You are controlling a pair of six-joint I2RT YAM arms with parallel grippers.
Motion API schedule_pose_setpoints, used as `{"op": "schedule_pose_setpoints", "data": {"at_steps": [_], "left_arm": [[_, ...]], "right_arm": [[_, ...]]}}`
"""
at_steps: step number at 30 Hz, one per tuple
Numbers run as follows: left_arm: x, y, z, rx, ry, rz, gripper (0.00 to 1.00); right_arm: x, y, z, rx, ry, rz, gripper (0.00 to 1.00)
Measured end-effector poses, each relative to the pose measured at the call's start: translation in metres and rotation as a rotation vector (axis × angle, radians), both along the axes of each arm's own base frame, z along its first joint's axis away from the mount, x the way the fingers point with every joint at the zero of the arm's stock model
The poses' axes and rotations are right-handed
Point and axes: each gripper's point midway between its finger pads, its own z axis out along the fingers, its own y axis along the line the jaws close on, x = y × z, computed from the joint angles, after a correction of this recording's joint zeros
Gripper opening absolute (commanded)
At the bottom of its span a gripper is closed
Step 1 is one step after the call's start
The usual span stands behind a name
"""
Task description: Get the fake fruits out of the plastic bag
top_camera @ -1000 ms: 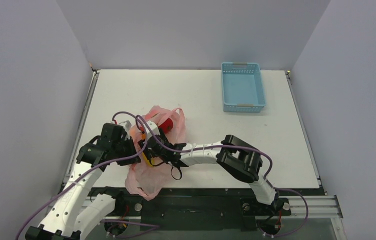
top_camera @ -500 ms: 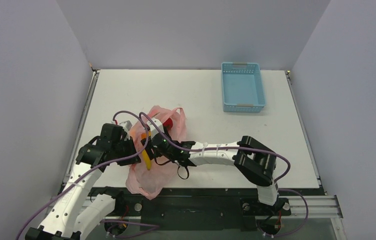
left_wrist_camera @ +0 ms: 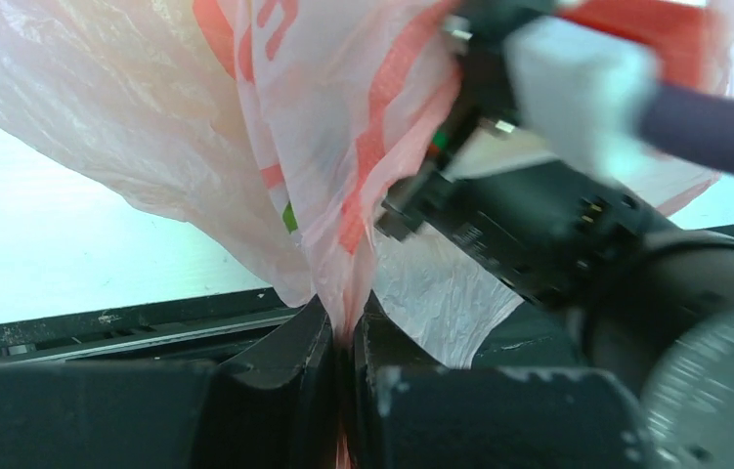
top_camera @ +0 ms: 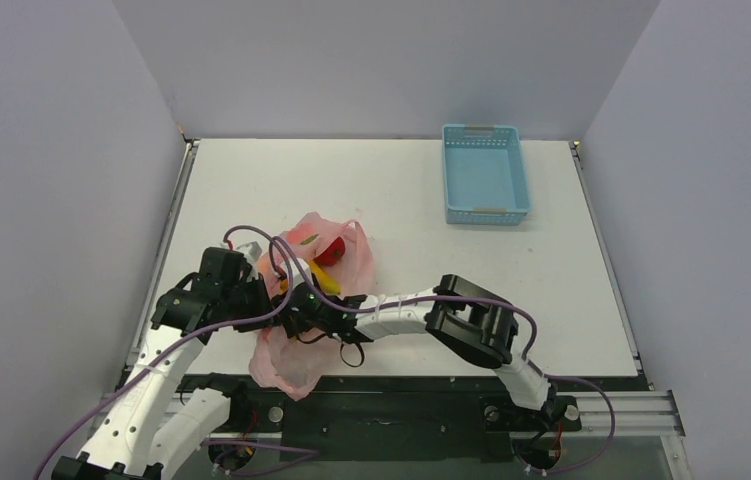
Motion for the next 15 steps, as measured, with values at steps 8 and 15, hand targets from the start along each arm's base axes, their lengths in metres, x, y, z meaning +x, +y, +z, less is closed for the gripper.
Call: {"op": "schedule_pose_setpoints", "data": {"at_steps": [8, 15], "left_arm": [[-0.001, 0.0, -0.001, -0.002, 0.002, -0.002, 0.04], [-0.002, -0.003, 0.0, -0.013, 0.001, -0.016, 0.04]], "right_arm": [[0.009, 0.001, -0.017, -0.037, -0.025, -0.062, 0.29], [0.008, -0.024, 0.002, -0.076, -0.044, -0.084, 0.12]]}}
